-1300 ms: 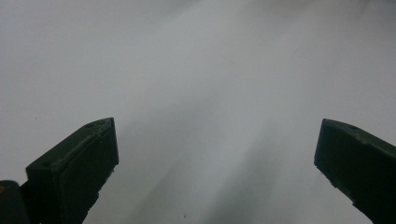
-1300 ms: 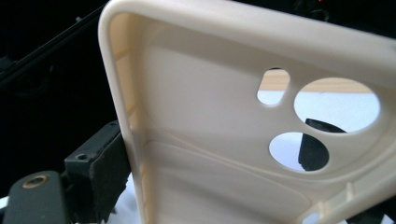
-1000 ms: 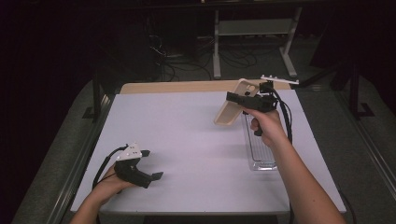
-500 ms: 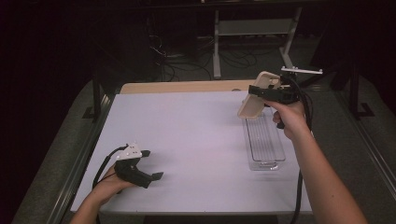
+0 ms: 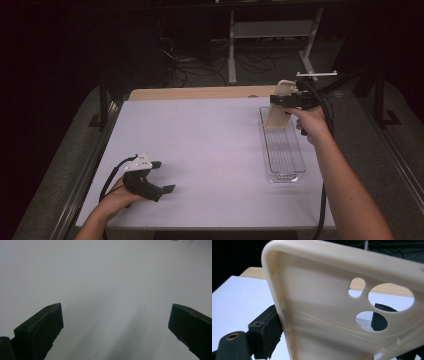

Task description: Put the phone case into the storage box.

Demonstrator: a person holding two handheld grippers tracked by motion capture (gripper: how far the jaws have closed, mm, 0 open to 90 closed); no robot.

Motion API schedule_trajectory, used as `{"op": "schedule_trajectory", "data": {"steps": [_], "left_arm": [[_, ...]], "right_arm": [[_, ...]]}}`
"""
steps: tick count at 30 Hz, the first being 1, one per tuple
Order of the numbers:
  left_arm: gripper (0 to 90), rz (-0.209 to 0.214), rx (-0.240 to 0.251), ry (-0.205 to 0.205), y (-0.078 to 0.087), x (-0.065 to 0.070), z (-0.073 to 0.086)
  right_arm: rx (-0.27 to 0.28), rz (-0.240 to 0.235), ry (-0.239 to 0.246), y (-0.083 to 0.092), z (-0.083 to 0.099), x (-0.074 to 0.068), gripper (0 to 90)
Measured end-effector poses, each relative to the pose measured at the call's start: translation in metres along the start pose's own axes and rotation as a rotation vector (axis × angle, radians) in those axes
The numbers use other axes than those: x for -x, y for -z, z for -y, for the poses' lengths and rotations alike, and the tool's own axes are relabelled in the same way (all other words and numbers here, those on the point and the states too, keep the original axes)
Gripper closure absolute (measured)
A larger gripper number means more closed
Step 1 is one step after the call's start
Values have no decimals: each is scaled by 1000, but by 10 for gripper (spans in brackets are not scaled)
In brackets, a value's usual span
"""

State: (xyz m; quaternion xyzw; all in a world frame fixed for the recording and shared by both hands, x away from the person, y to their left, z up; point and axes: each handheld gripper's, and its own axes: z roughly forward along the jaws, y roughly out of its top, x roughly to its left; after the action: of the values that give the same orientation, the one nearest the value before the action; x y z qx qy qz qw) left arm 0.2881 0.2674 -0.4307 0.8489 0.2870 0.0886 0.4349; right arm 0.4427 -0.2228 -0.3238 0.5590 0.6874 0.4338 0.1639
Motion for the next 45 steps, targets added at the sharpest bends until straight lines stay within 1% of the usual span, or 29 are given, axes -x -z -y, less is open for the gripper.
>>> {"op": "schedule_trajectory", "data": {"steps": [5,7,14,16,17,18,19,20,22,23,25,26,31,32,36,37,39,40,41,42,45], "left_arm": [[0,8,4,1,-1,1,0],[0,11,-3,-9,-2,1,0],[0,20,-4,-11,-3,2,0],[0,20,-4,-12,-3,2,0],[0,23,-4,-11,-4,2,0],[0,24,-6,-4,-4,3,0],[0,25,-10,-6,-4,3,0],[0,29,-6,2,-4,4,0],[0,30,-8,2,-5,4,0],[0,30,-7,4,-5,5,0],[0,30,-4,-11,-5,4,-1],[0,30,-4,-8,-5,4,-1],[0,31,-5,-6,-4,4,-1],[0,32,-2,-8,-5,4,-1],[0,34,-4,-6,-5,4,-1],[0,35,-4,7,-5,5,0],[0,37,-3,9,-6,5,0],[0,37,-4,8,-6,5,-1],[0,38,-14,-7,-5,4,-1],[0,37,-22,-10,-5,4,-1],[0,41,-21,-4,-5,6,-1]], "right_arm": [[-24,31,12,-11,-1,1,121],[-39,48,20,-15,-1,2,120],[-79,102,56,-32,-1,5,121],[-90,110,64,-36,0,5,121],[-96,117,60,-38,0,4,121],[-103,126,72,-41,0,5,121],[-106,130,74,-43,0,5,121],[-111,135,77,-45,0,5,121],[-117,139,75,-49,1,5,121],[-120,142,83,-52,2,5,121],[-131,151,88,-57,3,6,121],[-136,156,95,-59,3,6,121],[-145,170,100,-67,4,7,121],[-147,171,95,-68,5,7,121],[-139,180,106,-73,5,7,121],[-143,184,107,-75,4,7,121],[-145,191,116,-78,3,6,121],[-148,194,116,-79,2,6,120],[-149,196,120,-81,2,6,119],[-146,201,122,-83,1,6,119],[-141,207,133,-87,0,7,117]]}}
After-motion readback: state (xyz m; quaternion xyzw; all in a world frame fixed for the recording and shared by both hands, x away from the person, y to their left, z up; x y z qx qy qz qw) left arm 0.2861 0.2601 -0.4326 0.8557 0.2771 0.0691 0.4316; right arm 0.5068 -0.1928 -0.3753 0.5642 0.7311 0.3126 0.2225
